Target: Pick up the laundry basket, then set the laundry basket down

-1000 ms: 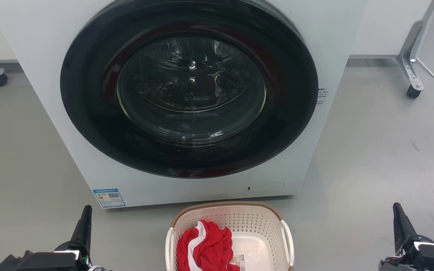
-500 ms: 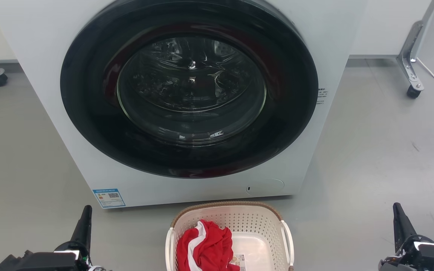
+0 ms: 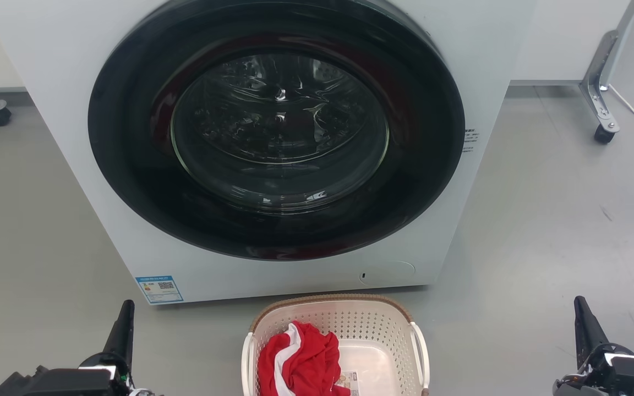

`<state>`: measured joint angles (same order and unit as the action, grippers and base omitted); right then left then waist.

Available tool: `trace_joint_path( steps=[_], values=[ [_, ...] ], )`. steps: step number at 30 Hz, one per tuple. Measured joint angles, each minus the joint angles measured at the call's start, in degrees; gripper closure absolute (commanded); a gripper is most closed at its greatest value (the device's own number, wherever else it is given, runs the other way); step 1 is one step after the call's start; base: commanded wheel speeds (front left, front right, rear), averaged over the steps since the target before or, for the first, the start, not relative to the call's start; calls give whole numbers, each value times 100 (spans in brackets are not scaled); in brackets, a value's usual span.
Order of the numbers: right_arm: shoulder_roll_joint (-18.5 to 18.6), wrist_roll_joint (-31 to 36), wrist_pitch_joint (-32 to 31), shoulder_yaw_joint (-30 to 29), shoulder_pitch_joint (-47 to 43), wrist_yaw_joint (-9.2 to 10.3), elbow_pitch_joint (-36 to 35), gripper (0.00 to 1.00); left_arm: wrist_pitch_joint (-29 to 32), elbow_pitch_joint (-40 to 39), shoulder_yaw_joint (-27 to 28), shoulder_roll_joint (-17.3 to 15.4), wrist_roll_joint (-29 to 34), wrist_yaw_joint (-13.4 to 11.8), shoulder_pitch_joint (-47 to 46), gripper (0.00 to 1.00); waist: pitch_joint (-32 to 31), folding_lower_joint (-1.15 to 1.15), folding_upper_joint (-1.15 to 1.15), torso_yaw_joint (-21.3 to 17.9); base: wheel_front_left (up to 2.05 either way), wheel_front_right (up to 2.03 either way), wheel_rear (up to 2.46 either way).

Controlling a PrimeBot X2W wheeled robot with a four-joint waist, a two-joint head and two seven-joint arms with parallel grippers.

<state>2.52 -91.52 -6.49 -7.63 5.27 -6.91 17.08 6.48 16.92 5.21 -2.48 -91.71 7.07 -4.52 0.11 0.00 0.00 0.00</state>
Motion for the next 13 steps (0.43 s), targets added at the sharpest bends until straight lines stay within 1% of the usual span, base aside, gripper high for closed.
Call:
trace_joint_path(
  steps=[13],
  values=[
    [0,0,0,0,0,1,0,100,0,0,0,0,0,0,0,100,0,0,0,0,0,0,0]
  ],
)
